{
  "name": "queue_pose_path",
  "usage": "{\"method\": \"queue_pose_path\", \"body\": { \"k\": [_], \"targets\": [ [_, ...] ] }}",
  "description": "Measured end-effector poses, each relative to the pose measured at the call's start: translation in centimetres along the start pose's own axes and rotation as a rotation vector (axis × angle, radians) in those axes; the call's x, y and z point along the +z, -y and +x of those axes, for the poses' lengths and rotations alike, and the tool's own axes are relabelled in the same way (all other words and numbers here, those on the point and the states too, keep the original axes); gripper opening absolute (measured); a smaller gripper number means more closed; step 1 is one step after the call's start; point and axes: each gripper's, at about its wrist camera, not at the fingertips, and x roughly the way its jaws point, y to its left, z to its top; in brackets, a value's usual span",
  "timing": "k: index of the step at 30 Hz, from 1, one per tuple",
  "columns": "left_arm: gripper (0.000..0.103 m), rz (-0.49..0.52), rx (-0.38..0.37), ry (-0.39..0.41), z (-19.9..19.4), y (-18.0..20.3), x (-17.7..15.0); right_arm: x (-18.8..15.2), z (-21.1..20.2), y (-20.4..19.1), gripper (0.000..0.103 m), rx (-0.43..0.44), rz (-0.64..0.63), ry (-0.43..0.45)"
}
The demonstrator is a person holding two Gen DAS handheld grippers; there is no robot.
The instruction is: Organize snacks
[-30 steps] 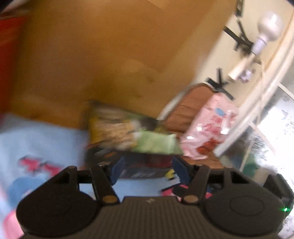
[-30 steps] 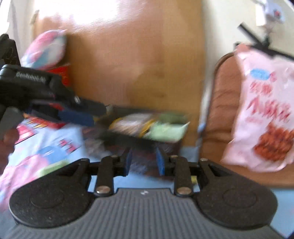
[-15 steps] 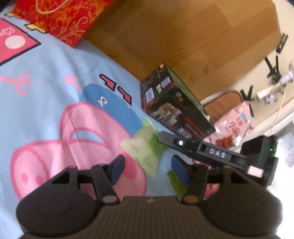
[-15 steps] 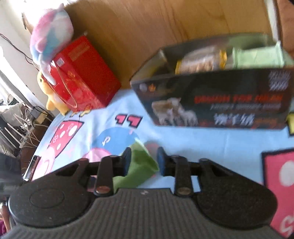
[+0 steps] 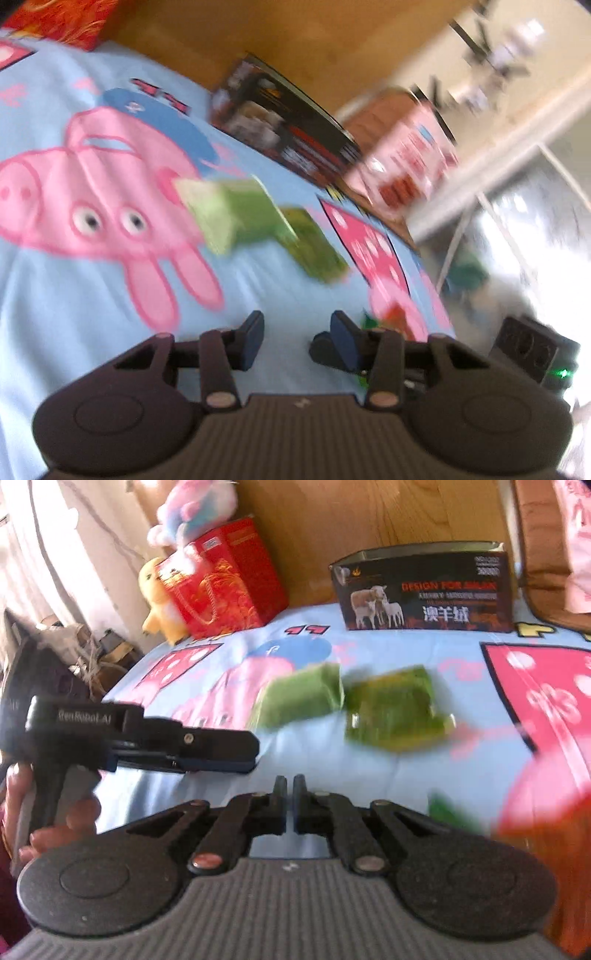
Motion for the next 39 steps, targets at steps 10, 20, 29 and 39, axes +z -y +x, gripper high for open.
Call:
{"method": "queue_pose_path", "body": {
  "k": [10, 20, 29, 39],
  "targets": [
    [0.081, -0.198, 0.141, 0.173, -2.6, -3.1, 4.3, 3.8, -1.0, 1.6, 0.014, -0.011, 0.091, 0.121],
    [0.041, -0.207, 0.116, 0.114, 0.6, -3.9, 5.6, 7.4, 6.4, 4.7, 0.021, 0.026, 0.235, 0.018],
    [0.044, -0.084, 0.048, 0.012, -2.2, -0.8, -0.9, -0.4, -1.1, -1.0, 0.028, 0.047, -0.039, 0.009],
    [0.057, -0.03, 0.083, 0.025, -3.5, 1.1, -0.9, -3.4, -3.2, -3.2, 0.056, -0.038, -0.286, 0.063]
  ]
}}
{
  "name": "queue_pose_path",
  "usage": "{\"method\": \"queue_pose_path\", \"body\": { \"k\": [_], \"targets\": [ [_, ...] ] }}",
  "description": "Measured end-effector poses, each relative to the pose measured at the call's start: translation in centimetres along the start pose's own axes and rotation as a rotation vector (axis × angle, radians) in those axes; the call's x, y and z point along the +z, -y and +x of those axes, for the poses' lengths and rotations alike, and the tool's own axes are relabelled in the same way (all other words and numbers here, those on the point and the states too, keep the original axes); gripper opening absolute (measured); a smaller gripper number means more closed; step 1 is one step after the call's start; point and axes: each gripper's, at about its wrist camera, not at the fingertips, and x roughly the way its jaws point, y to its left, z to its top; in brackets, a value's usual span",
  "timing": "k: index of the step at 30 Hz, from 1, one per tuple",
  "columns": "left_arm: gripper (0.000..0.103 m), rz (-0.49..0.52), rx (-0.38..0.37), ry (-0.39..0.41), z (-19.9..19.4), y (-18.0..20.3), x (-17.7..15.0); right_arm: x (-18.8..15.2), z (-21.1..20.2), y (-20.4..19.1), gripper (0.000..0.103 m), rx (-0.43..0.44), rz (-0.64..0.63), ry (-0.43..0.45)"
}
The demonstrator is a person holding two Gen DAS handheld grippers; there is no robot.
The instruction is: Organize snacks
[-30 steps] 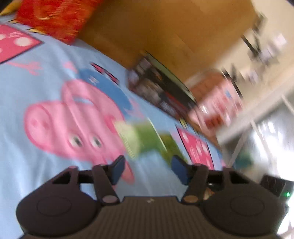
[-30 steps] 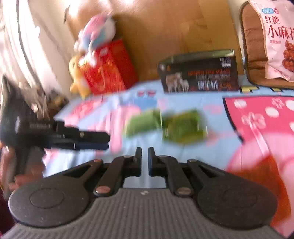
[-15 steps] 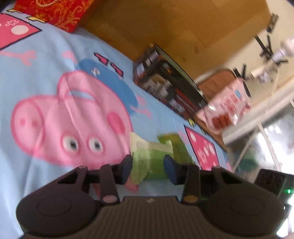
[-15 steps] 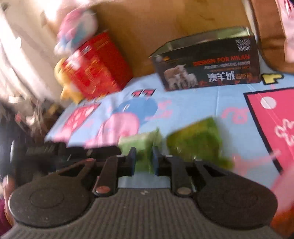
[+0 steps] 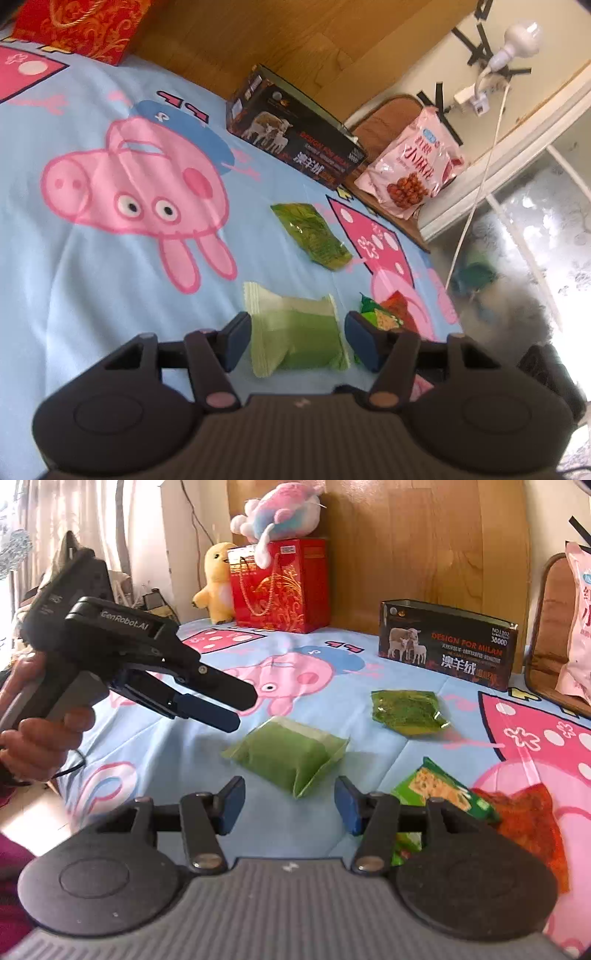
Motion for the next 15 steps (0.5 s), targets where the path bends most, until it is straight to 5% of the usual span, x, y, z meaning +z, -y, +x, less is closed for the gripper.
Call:
{"method": "queue_pose_path", "body": {
  "k": [15],
  "targets": [
    [0.055, 0.209, 0.238, 0.043, 2.4, 4.0, -1.7, -0.4, 1.9, -0.1, 0.056, -0.043, -0.028, 0.012]
  ]
}}
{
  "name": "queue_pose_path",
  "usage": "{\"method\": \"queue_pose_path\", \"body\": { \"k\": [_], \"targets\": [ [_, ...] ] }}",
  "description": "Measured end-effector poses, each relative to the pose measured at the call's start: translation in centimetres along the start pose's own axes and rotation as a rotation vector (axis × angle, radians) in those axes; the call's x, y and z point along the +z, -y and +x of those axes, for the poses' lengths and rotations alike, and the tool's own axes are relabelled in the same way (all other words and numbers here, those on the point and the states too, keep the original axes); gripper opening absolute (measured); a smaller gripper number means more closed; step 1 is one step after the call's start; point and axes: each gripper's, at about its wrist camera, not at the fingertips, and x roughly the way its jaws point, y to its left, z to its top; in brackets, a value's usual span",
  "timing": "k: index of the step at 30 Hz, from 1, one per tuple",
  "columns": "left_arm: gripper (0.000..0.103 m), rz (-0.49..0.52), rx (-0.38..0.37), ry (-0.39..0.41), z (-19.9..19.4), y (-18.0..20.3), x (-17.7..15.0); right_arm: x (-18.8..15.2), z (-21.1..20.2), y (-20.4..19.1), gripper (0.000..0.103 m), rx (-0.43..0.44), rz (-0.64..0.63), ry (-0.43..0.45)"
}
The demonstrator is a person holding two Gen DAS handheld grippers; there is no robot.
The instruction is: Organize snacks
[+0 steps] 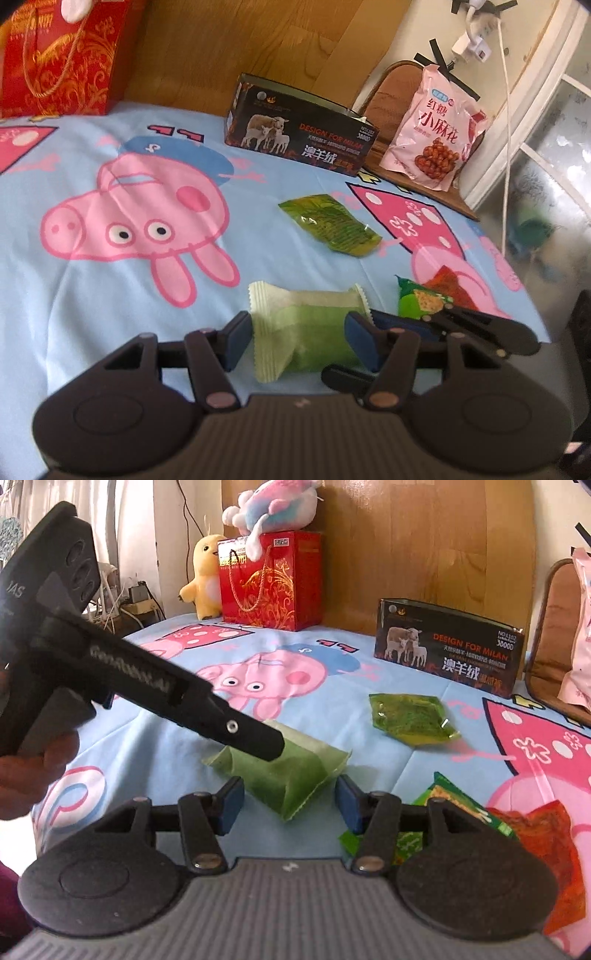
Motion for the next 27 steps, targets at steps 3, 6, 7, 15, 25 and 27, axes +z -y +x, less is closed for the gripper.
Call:
{"method": "queue_pose_path", "body": {
  "k": [3, 6, 7, 15, 25, 27],
  "targets": [
    [0.054, 0.008, 0.021, 0.017, -0.1, 0.2, -0.2, 0.0, -0.1, -0.1, 0.053, -0.014, 0.017, 0.007],
    [0.054, -0.001, 0.019, 0.024, -0.2, 0.1, -0.4, -0.1, -0.3, -0.2, 0.052, -0.036, 0.048, 0.015],
    [0.054, -0.004, 0.015, 0.024, -0.3, 0.1, -0.4, -0.1, -0.4, -0.1, 0.052, -0.042, 0.061, 0.018],
    [0.055, 0.002, 0.002, 0.037, -0.5, -0.2, -0.8, -0.1, -0.3, -0.5, 0.052, -0.072, 0.055, 0.013],
    [0.059, 0.101, -0.003, 0.14, -0.4, 0.0, -2.4, -0.1, -0.1, -1.1, 0.054, -0.102, 0.034, 0.005],
    [0.058, 0.094, -0.019, 0.152, -0.4, -0.4, -2.4, 0.0, -0.1, -1.2, 0.054, -0.104, 0.03, 0.003]
  ]
}}
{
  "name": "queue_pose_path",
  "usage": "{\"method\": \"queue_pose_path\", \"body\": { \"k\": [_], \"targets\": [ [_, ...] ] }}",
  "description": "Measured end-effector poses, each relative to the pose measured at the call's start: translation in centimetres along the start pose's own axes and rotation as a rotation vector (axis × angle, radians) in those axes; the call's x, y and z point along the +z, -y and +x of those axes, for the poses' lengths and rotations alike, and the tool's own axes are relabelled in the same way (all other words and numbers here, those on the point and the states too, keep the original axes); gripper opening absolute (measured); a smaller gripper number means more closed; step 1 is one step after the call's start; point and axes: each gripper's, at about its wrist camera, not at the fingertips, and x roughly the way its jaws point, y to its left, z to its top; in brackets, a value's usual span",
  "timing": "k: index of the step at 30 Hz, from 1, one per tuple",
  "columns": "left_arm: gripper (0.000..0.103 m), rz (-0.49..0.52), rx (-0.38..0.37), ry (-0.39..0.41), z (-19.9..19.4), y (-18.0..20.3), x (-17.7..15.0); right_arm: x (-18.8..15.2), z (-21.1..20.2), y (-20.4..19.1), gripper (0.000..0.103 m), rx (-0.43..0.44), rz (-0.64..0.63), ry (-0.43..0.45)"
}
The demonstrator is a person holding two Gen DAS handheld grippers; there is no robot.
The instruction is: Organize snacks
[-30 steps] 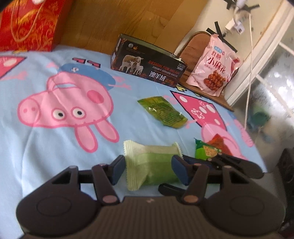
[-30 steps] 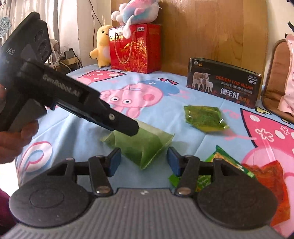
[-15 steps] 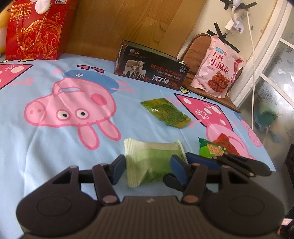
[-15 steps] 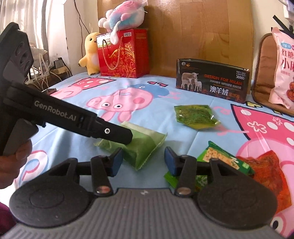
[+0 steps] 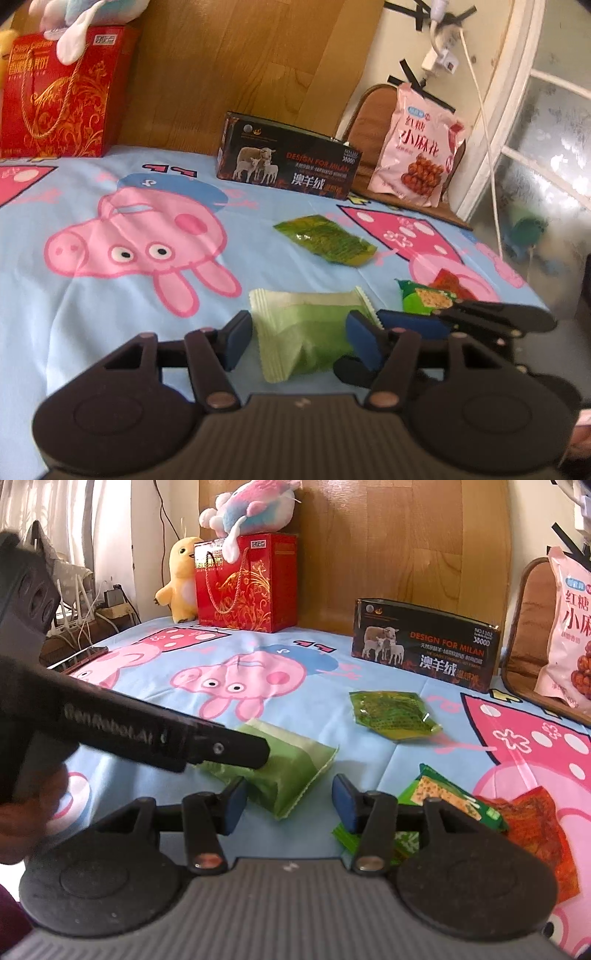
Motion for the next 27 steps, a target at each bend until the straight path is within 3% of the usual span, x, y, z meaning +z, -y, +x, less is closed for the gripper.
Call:
{"method": "queue_pose_path", "body": {
  "k": [15, 27],
  "targets": [
    [0.057, -0.022, -0.017, 0.016, -0.38, -0.56, -0.16, -0.83, -0.89, -0.73, 0.057, -0.056, 0.002, 0.011],
    [0.061, 0.008, -0.001, 0.012, -0.25, -0.17, -0.14, -0.77, -0.86, -0.18, 0.058, -0.028, 0.032, 0.016]
  ]
}}
